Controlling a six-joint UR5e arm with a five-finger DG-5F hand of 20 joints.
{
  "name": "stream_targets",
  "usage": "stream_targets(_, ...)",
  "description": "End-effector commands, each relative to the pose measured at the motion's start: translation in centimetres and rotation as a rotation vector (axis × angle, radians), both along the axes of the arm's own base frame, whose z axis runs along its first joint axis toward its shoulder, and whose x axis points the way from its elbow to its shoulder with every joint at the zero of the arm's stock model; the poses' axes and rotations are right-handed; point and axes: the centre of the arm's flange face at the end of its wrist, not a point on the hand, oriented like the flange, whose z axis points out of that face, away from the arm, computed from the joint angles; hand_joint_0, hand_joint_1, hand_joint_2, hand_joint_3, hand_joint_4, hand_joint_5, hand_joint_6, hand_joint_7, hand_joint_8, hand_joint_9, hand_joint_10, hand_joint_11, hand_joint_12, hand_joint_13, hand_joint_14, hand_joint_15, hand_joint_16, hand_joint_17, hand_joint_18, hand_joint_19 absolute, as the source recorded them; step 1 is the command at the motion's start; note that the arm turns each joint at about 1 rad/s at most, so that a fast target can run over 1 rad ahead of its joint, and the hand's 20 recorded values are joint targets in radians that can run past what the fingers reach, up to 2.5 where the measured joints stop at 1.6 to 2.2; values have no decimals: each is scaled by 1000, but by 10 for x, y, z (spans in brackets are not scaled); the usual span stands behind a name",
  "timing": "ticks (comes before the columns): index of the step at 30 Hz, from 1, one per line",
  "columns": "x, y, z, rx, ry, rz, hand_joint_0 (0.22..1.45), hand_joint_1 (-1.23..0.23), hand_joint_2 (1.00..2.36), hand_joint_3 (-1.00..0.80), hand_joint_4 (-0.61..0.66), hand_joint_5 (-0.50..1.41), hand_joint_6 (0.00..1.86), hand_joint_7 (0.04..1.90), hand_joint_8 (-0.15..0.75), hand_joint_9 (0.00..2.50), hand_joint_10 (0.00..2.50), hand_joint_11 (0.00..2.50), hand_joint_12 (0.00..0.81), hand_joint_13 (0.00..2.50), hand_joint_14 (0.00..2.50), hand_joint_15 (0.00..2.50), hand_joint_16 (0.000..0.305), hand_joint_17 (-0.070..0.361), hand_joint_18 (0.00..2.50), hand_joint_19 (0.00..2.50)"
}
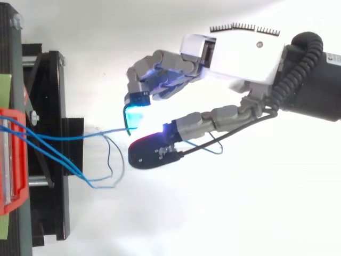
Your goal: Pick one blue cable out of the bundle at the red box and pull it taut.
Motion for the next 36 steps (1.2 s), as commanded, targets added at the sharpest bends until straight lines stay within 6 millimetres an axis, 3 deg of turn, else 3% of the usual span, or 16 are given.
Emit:
stream_targets(1,-5,-3,-1,-19,34,-24,599,-823,1024,-110,242,-134,845,1356,360,642,9,309,429,374,1,47,62,140,529,206)
stream_targets(22,-4,-2,-3,-19,30,-20,601,-823,1025,-116,246,-135,844,1361,358,635,8,312,429,369,0,38,63,141,518,201)
stream_targets(29,-16,-3,-28,-19,82,-21,600,-823,1024,-112,246,-135,843,1365,360,635,9,315,428,367,0,42,63,141,516,201)
stream_targets(36,-11,0,-28,-9,37,2,600,-822,1025,-115,243,-135,844,1358,359,633,8,306,428,365,0,40,63,142,511,202)
